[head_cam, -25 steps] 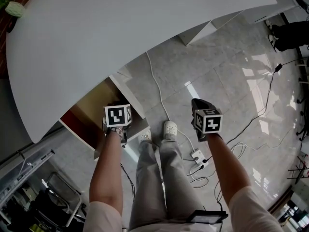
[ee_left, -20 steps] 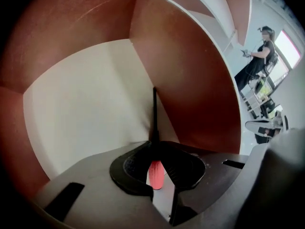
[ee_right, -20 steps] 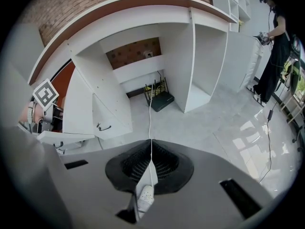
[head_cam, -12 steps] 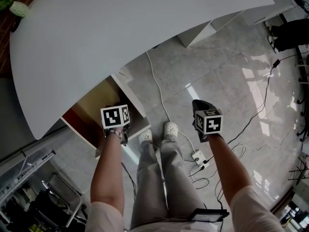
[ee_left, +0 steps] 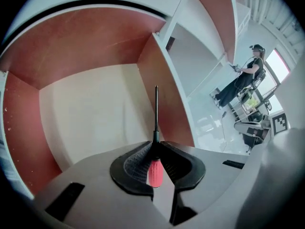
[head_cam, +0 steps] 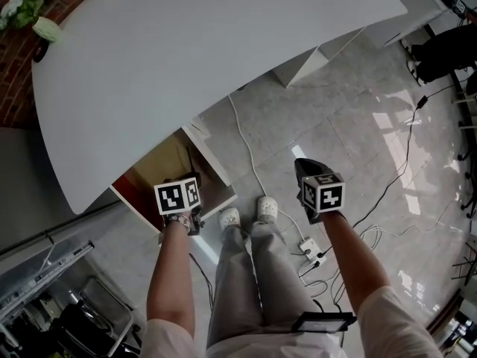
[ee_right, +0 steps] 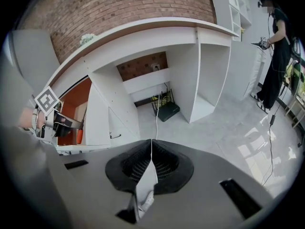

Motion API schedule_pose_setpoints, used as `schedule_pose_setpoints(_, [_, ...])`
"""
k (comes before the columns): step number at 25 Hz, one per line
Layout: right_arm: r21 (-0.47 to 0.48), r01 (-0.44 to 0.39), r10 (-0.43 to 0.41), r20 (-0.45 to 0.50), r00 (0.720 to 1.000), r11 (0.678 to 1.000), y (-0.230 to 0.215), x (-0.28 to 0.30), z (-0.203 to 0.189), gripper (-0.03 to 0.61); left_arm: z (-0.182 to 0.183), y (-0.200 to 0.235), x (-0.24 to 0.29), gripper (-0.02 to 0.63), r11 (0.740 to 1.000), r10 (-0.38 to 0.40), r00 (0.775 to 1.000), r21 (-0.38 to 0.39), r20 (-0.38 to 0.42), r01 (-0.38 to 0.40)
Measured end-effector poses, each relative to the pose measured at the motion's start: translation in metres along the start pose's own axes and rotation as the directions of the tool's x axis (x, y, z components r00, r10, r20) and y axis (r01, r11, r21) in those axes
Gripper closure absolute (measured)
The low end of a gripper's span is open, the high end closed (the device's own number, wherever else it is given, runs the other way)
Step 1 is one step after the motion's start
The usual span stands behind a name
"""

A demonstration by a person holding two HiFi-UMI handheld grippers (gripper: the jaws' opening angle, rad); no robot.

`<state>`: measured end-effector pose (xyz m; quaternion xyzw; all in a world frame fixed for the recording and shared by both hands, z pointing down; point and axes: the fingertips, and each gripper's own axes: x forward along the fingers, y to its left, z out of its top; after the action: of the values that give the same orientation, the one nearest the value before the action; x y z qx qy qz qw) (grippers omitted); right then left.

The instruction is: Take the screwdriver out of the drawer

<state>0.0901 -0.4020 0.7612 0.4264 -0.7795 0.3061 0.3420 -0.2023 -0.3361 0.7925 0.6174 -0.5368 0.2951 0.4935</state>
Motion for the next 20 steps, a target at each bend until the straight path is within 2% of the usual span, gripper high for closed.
schedule_pose_setpoints(5, [-0.024,-0.041,0.043,0.088,0.995,0.999,0.019,-0.032,0.026,0.558,0.002,-0.012,-0.041,0.551,0.999,-0.037,0.994,0.037,0.098,0.034])
schedule_pose_setpoints(11, [-0.085,-0.061,0.074,0.171,0.982,0.995,0.035,-0.073,0.050,0.558,0.007,-0.022,-0.086,0.551,0.995,-0.024,0.977,0.097,0.213,0.003])
schedule_pose_setpoints(16, [-0.092,-0.074,0.094,0.231,0.969,0.993,0.054,-0.107,0.074,0.558,0.013,-0.036,-0.119,0.551,0.991,-0.021,0.965,0.131,0.263,-0.014])
schedule_pose_setpoints(20, [-0.162,-0.078,0.118,0.255,0.960,0.984,0.072,-0.131,0.102,0.558,0.028,-0.050,-0.146,0.550,0.987,-0.056,0.955,0.159,0.292,0.009])
